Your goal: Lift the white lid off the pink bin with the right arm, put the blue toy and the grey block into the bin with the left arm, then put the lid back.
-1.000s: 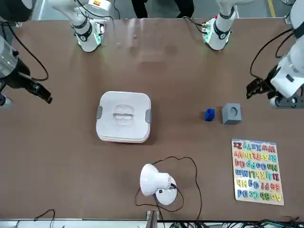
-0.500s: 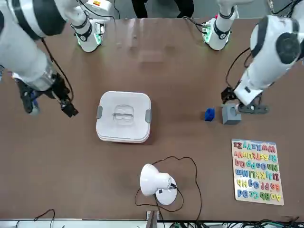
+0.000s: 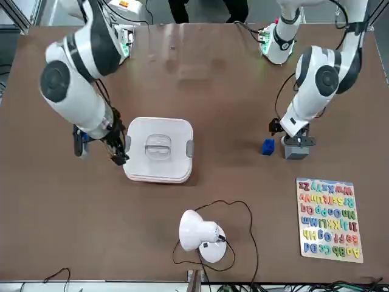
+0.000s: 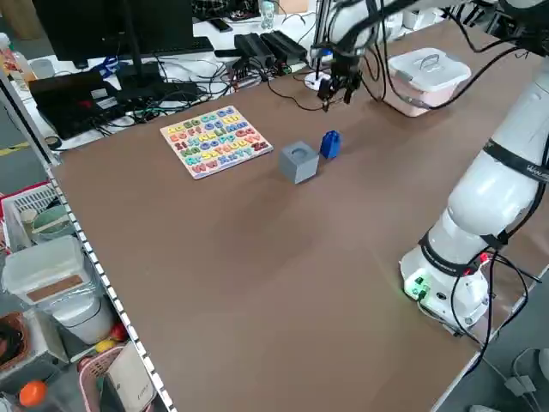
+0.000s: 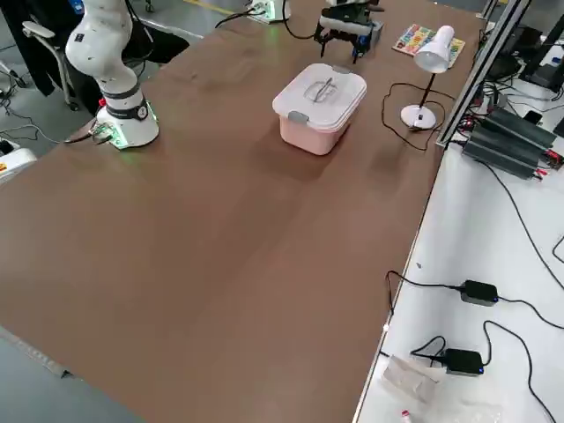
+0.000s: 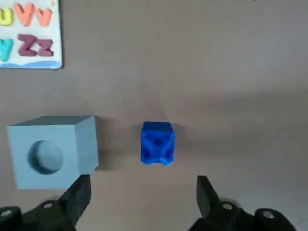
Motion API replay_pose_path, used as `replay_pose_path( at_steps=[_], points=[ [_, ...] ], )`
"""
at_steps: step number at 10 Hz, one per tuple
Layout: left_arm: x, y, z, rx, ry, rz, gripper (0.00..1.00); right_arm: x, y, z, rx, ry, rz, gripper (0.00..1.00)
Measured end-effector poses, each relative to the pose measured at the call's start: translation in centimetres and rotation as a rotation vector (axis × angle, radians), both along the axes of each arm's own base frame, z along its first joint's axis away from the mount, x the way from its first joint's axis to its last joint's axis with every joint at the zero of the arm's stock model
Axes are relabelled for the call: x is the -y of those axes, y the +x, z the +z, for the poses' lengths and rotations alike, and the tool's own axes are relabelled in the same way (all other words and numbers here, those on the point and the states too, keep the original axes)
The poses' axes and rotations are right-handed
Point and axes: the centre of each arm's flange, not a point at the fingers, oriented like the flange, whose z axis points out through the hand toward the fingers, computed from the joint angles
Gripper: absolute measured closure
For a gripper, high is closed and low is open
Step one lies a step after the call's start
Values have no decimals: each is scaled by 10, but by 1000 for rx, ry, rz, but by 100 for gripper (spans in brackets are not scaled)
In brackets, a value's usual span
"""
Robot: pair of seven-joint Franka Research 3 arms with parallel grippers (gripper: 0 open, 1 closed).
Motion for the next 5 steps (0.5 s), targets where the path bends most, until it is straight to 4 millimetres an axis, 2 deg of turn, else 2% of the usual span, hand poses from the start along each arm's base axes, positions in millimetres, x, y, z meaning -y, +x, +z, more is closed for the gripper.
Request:
replay_pose_path(
  at_steps=[1,3,5],
  points=[
    [-2,-10,-18,4,-3,-1,4,-9,2,-21,-26,-9,-12,0],
    [0,-14,-37,15,-14,-6,6,-26,2,-57,-69,-18,-3,0],
    [3,-10,-59,22,-33,-6,7,-44,-4,-78,-91,-30,15,0]
  ],
)
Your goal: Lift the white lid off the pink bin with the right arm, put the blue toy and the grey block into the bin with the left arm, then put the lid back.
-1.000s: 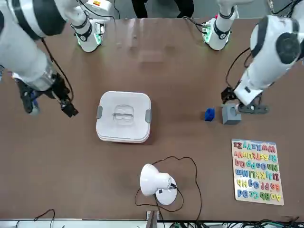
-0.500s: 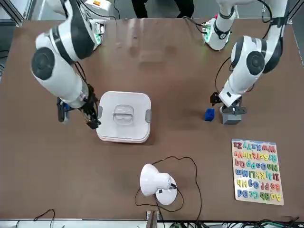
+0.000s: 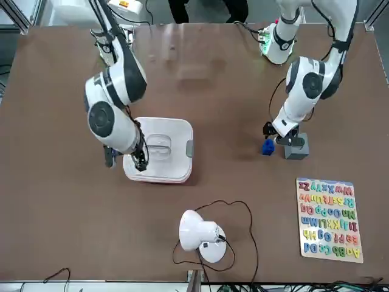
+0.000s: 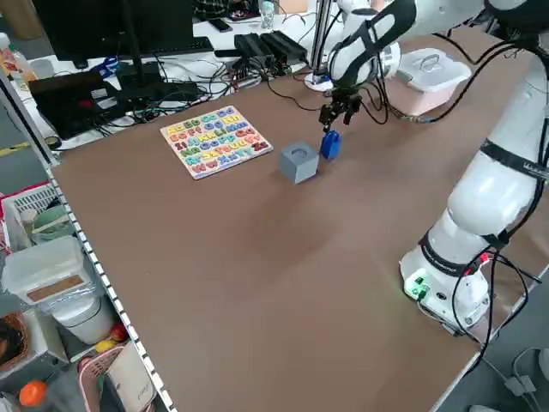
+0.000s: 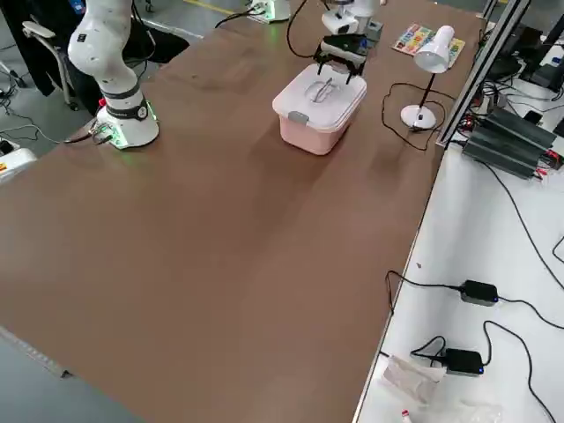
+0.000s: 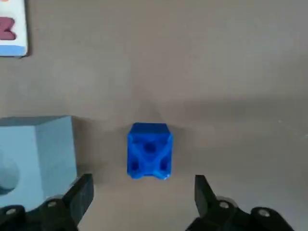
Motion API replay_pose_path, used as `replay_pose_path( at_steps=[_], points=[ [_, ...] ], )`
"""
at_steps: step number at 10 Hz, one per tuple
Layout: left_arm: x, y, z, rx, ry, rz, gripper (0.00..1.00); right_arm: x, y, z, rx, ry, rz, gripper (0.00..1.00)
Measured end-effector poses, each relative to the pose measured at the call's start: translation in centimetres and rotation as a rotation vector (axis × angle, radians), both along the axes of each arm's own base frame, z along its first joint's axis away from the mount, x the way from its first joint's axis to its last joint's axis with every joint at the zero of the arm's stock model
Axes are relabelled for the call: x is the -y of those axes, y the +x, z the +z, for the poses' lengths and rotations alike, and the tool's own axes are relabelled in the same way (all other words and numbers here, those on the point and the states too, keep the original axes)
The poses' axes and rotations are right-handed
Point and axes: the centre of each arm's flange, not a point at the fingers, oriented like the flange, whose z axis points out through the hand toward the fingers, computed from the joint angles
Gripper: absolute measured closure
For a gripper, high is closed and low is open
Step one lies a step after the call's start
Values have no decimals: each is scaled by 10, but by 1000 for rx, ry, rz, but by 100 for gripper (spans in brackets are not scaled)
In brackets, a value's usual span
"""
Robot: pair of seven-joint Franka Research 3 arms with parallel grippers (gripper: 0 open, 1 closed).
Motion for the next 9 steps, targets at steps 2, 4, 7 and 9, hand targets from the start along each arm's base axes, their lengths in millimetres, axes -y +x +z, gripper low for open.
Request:
replay_pose_path(
  at_steps=[2,4,7,9],
  points=[
    [2,2,-26,2,-19,2,8,-7,-9,-21,-20,-11,13,0],
    [3,0,-47,-19,-21,-7,12,-10,-13,-33,-19,-13,18,0],
    [3,2,-47,-15,-20,-10,24,-12,-9,-32,20,4,13,0],
    [3,3,-46,-13,-21,-11,31,-11,-9,-34,24,5,12,0]
  ],
)
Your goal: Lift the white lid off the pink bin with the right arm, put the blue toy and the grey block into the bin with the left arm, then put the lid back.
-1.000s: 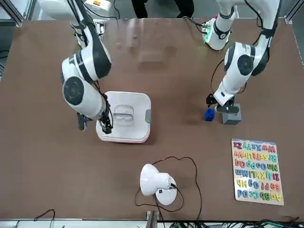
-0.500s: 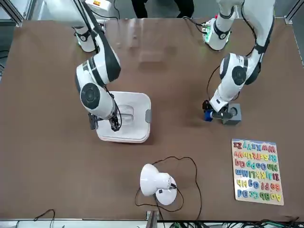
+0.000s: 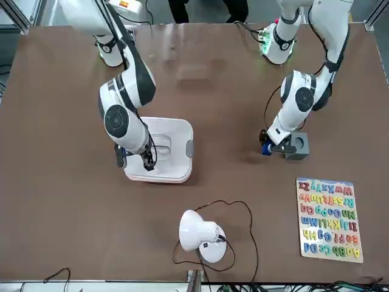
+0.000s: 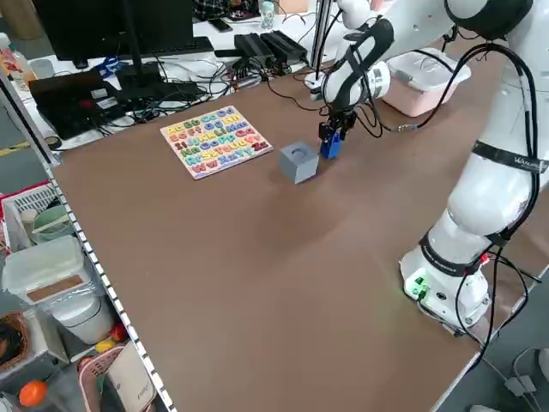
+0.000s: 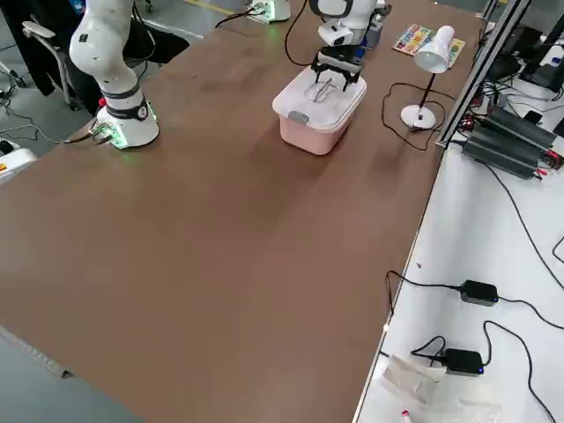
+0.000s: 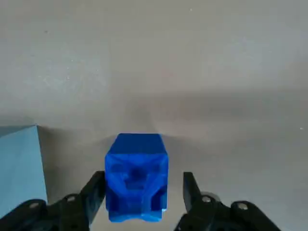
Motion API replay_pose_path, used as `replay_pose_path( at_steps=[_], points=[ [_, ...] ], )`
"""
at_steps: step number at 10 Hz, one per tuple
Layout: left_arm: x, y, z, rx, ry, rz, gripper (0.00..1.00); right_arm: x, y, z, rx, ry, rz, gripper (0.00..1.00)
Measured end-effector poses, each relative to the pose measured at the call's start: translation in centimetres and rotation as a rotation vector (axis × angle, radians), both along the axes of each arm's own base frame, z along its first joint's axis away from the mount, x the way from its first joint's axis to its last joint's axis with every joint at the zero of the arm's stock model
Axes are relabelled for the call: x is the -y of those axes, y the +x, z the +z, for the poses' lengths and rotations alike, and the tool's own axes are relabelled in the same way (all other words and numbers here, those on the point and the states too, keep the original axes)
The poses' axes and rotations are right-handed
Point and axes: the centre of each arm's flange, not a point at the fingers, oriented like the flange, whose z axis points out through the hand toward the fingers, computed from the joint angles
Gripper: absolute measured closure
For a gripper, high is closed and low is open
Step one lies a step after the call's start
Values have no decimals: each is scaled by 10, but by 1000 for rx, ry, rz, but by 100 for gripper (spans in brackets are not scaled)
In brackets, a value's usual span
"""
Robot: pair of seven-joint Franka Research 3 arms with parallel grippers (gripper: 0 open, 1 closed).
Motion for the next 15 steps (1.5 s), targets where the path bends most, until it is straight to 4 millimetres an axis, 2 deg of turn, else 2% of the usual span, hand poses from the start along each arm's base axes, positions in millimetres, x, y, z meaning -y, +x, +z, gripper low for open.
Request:
replay_pose_path(
  at_steps=[1,3,5,6,9,10,11,13,15],
  points=[
    [0,0,0,0,0,0,42,1,0,-2,-3,-2,-1,0],
    [-2,2,1,4,0,3,49,2,-1,-5,-3,-3,-2,0],
    [-4,10,13,-18,11,14,49,4,0,-4,1,-5,6,2],
    [-4,22,34,-50,25,41,49,4,1,-4,3,-5,16,4],
    [-4,66,132,-110,62,126,49,4,2,-4,15,-6,26,5],
    [-4,75,154,-109,63,153,49,4,2,-4,19,-9,29,5],
    [-7,81,165,-101,61,175,49,4,2,-5,22,-12,33,5],
    [-12,83,169,-108,63,216,49,4,1,-10,21,-18,37,5],
    [1,79,174,-129,69,226,49,4,1,-14,20,-28,44,9]
  ],
)
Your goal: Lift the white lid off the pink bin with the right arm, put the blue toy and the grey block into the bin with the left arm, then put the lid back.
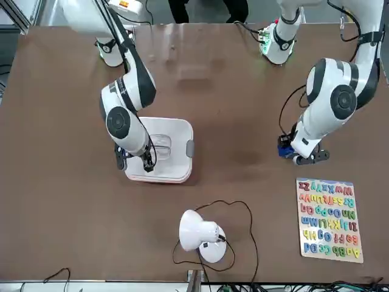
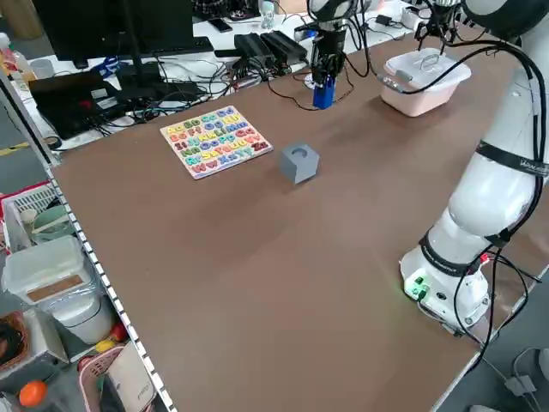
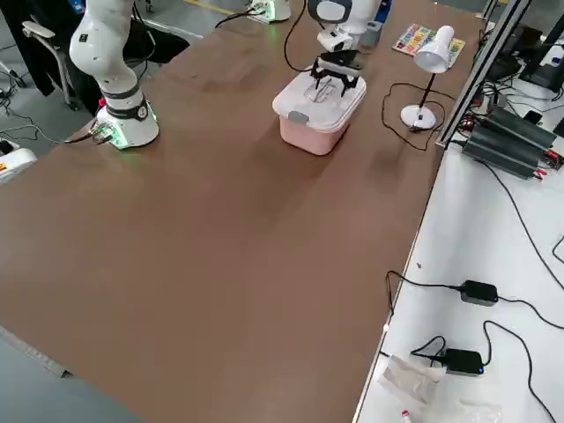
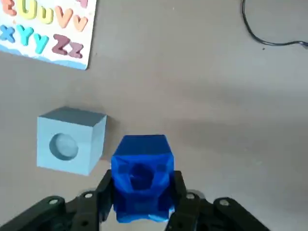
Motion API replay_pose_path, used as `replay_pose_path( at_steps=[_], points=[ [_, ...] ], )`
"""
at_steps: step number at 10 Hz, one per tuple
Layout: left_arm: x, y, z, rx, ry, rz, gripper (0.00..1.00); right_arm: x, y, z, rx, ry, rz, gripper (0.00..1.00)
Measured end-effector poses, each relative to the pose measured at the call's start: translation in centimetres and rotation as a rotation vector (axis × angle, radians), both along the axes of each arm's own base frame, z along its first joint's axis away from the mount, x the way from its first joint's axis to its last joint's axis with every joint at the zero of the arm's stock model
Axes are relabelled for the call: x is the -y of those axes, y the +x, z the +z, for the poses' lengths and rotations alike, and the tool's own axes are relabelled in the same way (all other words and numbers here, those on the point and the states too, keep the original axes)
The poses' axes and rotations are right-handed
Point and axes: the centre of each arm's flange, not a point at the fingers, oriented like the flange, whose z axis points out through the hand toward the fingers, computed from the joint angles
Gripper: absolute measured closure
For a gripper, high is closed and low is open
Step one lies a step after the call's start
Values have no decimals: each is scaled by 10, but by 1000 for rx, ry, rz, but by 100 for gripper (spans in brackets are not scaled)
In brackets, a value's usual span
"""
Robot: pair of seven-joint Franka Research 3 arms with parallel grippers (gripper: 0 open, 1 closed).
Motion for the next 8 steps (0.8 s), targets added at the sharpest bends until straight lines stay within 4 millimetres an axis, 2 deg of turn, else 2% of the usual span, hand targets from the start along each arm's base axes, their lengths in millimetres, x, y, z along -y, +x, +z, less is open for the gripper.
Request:
replay_pose_path(
  at_steps=[1,3,6,8],
  points=[
    [6,-1,2,-2,0,0,49,0,0,0,2,-1,1,14],
    [7,-2,2,-7,2,6,49,1,1,0,5,0,0,49],
    [7,-1,0,-11,2,8,49,1,2,1,8,1,-3,90],
    [7,-1,-2,-14,2,7,49,1,2,2,9,2,-3,93]
  ],
)
